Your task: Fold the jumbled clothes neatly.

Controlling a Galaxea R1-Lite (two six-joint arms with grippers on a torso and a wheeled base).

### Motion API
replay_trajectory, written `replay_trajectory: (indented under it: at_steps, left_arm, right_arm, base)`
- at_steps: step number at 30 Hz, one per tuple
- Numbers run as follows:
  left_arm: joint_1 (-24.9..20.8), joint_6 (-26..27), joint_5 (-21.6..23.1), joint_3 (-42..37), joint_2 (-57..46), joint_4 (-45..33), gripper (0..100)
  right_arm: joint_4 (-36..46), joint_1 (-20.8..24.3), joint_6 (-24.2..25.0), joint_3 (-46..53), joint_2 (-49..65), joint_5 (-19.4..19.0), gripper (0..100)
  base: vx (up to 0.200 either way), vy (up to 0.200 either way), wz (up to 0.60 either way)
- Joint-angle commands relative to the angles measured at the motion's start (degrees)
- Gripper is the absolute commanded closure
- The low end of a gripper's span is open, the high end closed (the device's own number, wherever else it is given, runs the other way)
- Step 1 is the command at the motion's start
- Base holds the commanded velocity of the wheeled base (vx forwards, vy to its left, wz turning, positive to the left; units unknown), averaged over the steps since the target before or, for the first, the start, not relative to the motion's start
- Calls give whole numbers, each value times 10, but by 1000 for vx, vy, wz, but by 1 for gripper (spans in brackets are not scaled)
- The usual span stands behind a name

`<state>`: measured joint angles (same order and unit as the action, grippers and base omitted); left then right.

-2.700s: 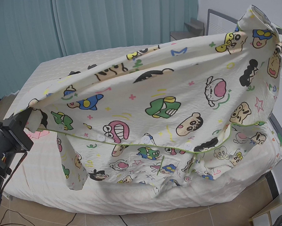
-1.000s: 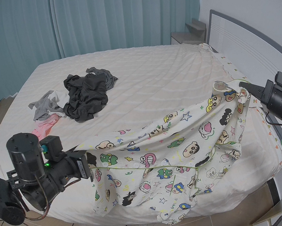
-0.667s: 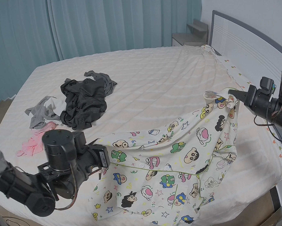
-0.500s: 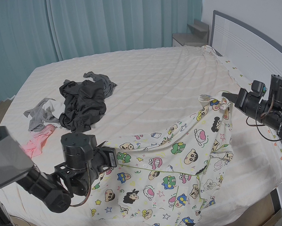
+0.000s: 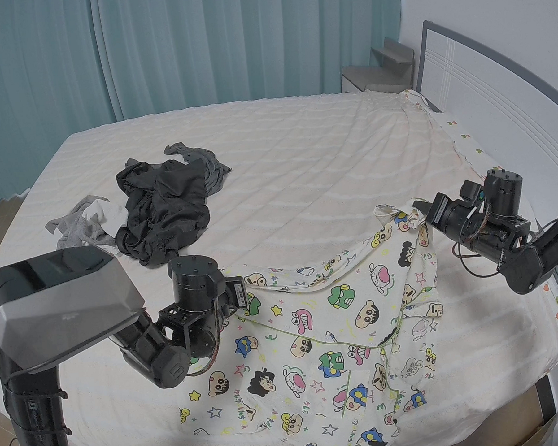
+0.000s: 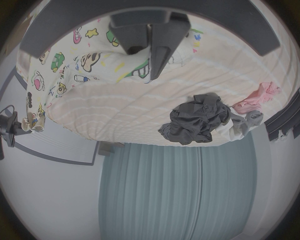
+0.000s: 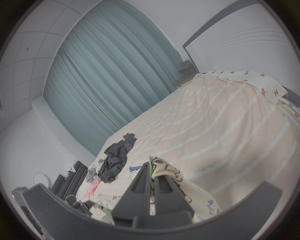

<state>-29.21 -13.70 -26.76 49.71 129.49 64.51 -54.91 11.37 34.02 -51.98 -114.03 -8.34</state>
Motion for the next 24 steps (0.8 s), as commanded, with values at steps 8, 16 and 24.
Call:
replay_trajectory:
  at_steps: [8, 16, 24]
  left_arm:
    - [54, -17, -9, 101, 116, 0, 100]
    - [58, -43, -8, 117, 142, 0, 0]
    - [102, -44, -60, 176, 168, 4, 0]
  right_arm:
    - [2, -13, 49, -108, -155, 22, 100]
    - [4, -14, 55, -146, -201, 13, 0]
    - [2, -30, 176, -192, -201, 15, 0]
  base:
    - [0, 0, 0]
    - [0, 0, 0]
    - [0, 0, 0]
